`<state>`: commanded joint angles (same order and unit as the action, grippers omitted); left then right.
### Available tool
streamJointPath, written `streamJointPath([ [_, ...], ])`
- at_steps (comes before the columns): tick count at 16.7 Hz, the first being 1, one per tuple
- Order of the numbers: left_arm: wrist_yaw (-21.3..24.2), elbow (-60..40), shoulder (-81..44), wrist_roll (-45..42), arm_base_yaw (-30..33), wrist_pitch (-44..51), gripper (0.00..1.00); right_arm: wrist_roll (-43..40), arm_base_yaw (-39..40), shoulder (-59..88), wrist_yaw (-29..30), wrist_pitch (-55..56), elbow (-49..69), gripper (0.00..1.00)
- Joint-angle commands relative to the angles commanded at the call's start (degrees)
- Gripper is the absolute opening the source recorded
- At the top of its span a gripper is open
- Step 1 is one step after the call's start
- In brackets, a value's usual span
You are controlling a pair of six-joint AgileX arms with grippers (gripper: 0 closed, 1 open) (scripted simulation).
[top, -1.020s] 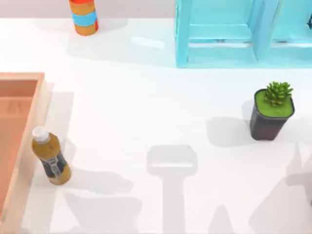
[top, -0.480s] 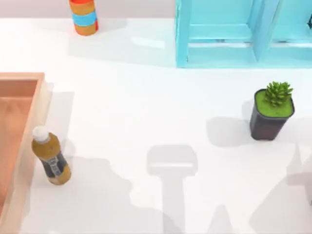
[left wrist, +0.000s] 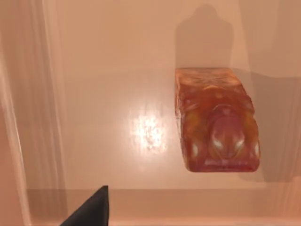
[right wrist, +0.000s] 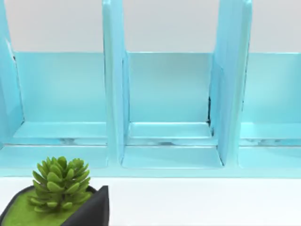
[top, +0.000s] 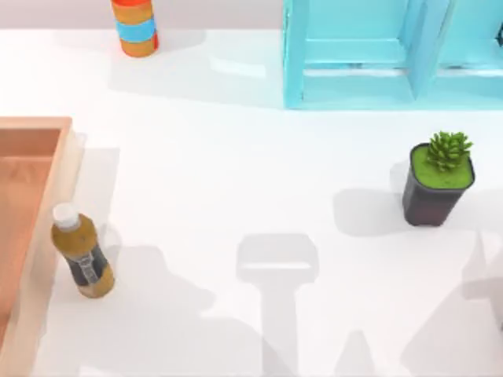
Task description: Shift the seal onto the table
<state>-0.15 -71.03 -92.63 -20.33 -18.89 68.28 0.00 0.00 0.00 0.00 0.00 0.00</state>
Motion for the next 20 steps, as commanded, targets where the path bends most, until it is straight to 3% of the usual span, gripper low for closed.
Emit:
streamJointPath([
  [11, 0.0, 13.6, -6.9, -0.5, -0.6, -20.3, 1.00, 0.0, 0.0, 0.0, 0.0, 0.0, 0.0, 1.00],
  [17, 0.0, 15.6, -7.4, -0.4, -0.5, -23.0, 1.00, 0.0, 0.0, 0.0, 0.0, 0.0, 0.0, 1.00],
  [20, 0.0, 15.6, -7.4, -0.4, -0.5, -23.0, 0.77, 0.0, 0.0, 0.0, 0.0, 0.0, 0.0, 1.00],
])
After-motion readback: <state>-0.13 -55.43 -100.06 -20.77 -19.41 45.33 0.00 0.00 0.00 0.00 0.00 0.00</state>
